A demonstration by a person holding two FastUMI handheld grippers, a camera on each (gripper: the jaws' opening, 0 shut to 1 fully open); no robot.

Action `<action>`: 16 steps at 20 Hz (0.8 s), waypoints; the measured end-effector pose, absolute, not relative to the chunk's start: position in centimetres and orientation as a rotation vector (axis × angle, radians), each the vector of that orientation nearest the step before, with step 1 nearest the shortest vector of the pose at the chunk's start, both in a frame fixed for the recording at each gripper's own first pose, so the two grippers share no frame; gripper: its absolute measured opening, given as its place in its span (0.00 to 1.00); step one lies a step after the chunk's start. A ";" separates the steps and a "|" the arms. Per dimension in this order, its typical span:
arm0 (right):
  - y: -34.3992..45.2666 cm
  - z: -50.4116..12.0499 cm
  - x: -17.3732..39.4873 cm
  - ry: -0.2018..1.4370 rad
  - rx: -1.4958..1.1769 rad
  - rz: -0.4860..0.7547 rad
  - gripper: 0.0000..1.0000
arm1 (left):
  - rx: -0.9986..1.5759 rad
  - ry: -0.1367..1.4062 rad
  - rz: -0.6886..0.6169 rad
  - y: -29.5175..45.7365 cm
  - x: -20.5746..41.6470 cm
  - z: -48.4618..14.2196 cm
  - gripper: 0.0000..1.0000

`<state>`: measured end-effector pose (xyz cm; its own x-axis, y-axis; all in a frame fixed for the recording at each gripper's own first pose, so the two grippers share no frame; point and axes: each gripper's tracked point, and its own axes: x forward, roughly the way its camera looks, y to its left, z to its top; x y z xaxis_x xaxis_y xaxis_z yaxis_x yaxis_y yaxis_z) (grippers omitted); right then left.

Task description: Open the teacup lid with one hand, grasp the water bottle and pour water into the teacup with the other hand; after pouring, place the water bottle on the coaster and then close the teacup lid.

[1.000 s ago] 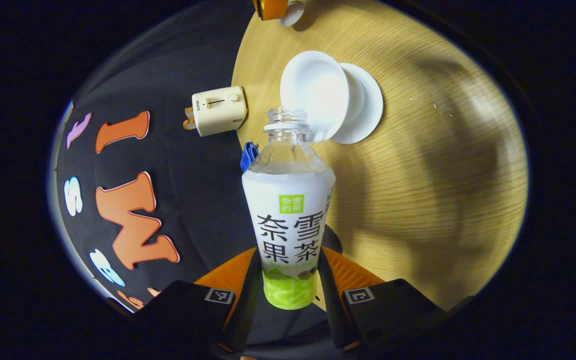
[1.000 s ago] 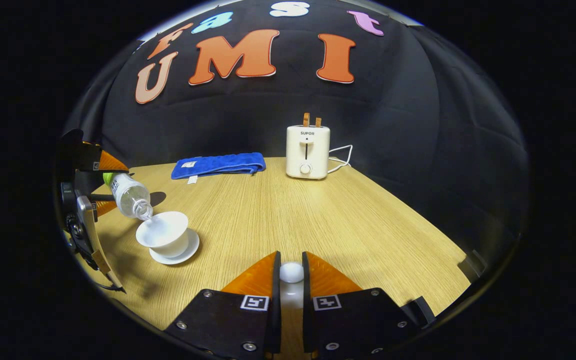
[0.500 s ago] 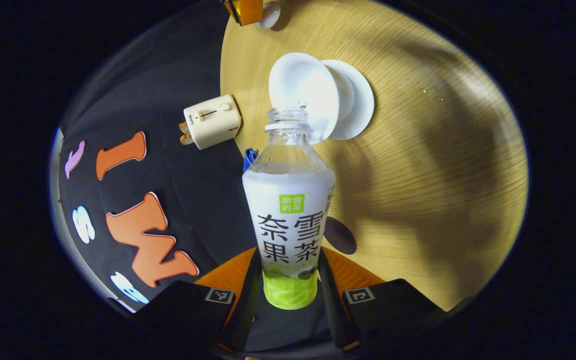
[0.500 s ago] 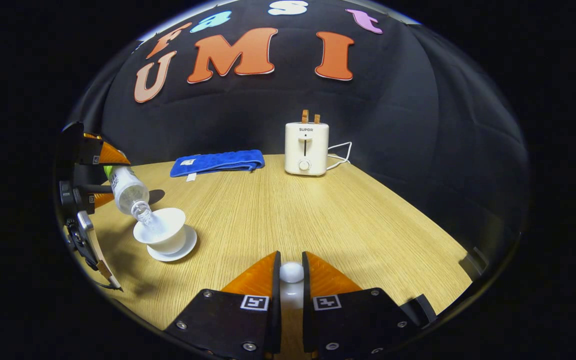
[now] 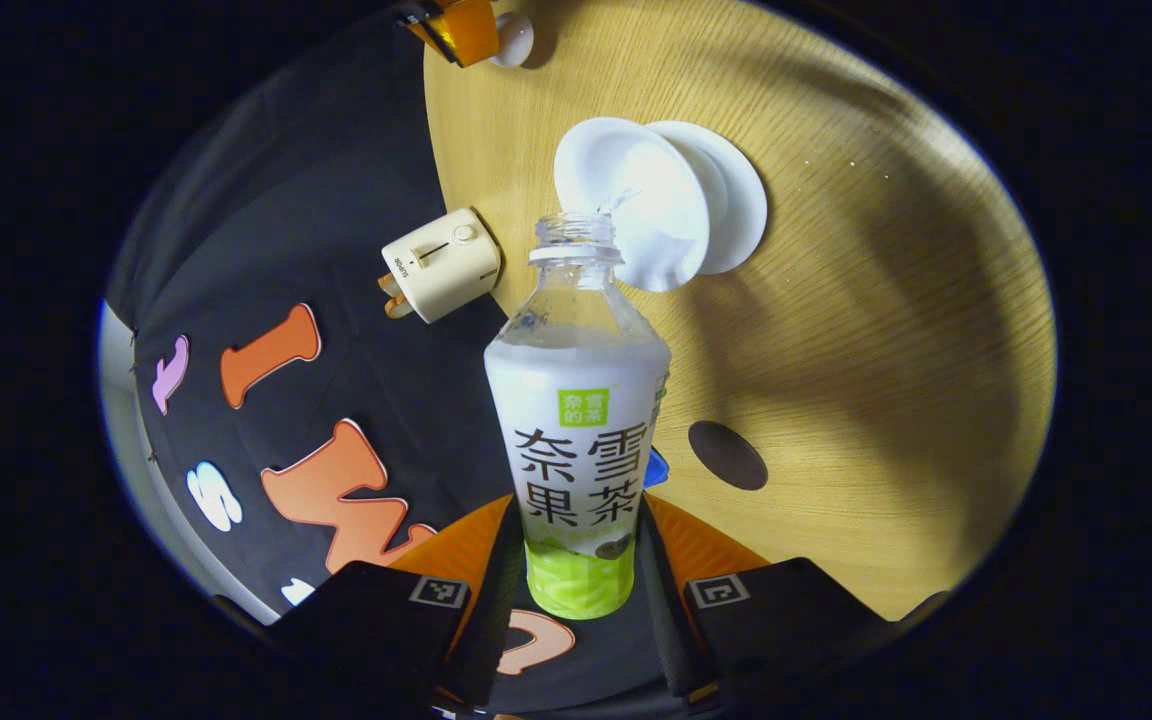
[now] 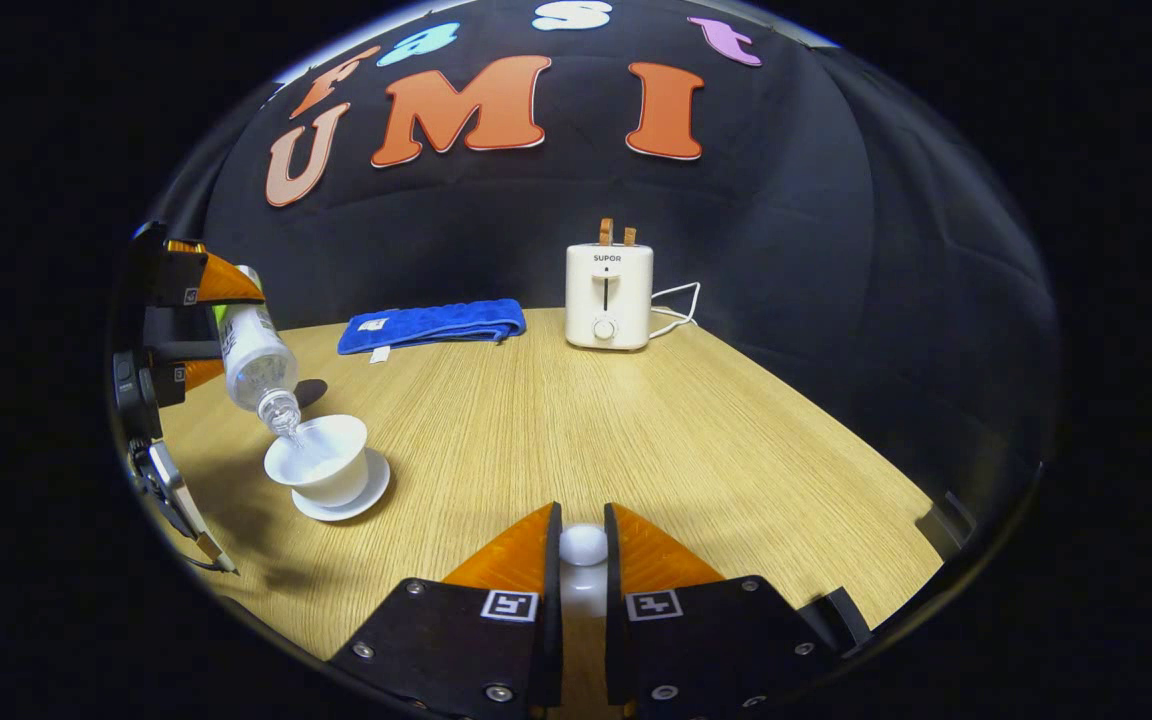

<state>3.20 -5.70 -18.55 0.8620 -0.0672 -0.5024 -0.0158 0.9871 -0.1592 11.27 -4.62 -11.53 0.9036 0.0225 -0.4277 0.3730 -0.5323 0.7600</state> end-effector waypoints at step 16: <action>-5.9 -18.5 2.8 0.544 -0.166 -0.031 0.18 | 2.046 0.292 -0.443 -4.6 11.6 -12.1 0.65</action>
<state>2.82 -5.94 -18.54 0.8556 -0.0731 -0.5125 -0.0150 0.9861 -0.1657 11.57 -4.56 -12.14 0.9046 0.0236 -0.4256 0.3819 -0.4880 0.7848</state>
